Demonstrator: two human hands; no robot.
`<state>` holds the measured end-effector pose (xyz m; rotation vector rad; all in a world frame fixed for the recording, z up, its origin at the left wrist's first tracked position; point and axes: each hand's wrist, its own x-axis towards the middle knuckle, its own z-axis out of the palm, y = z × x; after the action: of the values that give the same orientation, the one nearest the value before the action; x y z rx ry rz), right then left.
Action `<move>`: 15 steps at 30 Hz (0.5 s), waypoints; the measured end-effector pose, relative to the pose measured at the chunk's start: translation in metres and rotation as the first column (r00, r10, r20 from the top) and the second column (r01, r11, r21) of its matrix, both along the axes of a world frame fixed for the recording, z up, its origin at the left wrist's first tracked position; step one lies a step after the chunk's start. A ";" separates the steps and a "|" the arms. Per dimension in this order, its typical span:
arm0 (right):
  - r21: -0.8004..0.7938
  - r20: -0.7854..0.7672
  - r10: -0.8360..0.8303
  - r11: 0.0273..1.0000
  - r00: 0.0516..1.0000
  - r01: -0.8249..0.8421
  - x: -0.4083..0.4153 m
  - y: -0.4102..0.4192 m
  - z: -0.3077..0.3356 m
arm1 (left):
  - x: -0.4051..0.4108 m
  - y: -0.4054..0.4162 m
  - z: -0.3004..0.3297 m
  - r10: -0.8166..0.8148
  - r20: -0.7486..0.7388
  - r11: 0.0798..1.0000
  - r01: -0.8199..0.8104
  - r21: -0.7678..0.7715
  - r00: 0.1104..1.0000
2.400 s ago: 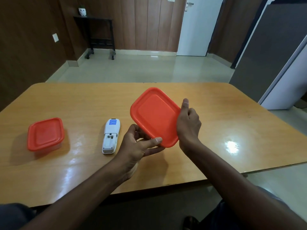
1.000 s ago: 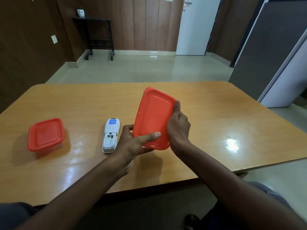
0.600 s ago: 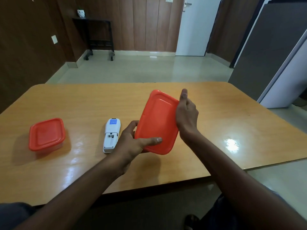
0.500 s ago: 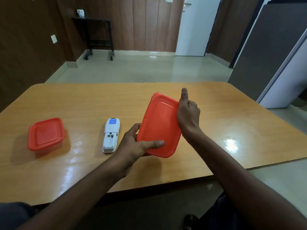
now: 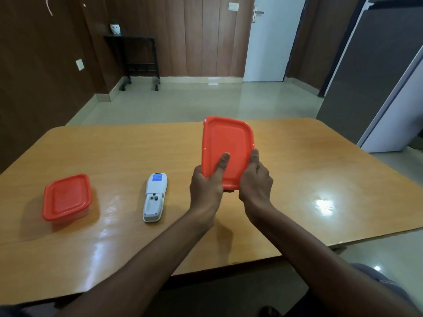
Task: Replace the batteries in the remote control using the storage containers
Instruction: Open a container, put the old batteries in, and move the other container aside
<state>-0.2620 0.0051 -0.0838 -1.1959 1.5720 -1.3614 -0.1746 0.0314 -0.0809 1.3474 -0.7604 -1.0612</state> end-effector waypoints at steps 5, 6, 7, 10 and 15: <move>0.069 0.038 -0.035 0.997 0.999 0.032 -0.060 -0.049 -0.003 | -0.034 -0.060 0.010 -0.133 -0.023 0.983 0.135 0.128 0.991; 0.083 0.075 -0.005 0.997 0.997 -0.001 -0.075 -0.061 -0.005 | -0.040 -0.076 0.011 -0.170 -0.032 0.970 0.173 0.173 0.985; 0.102 0.113 0.016 0.994 0.994 -0.028 -0.091 -0.074 -0.007 | -0.047 -0.093 0.012 -0.200 -0.027 0.958 0.202 0.205 0.979; 0.177 0.145 -0.002 0.984 0.989 -0.023 -0.136 -0.119 -0.012 | -0.072 -0.143 0.005 -0.260 0.000 0.946 0.255 0.199 0.966; 0.213 0.075 -0.165 0.966 0.983 0.146 -0.204 -0.205 -0.021 | -0.128 -0.230 -0.015 -0.381 -0.047 0.909 0.383 0.167 0.924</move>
<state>-0.4655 -0.2002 -0.1046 -0.8885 1.7234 -1.2942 -0.3030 -0.1991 -0.0957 1.3664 -0.9661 -1.4733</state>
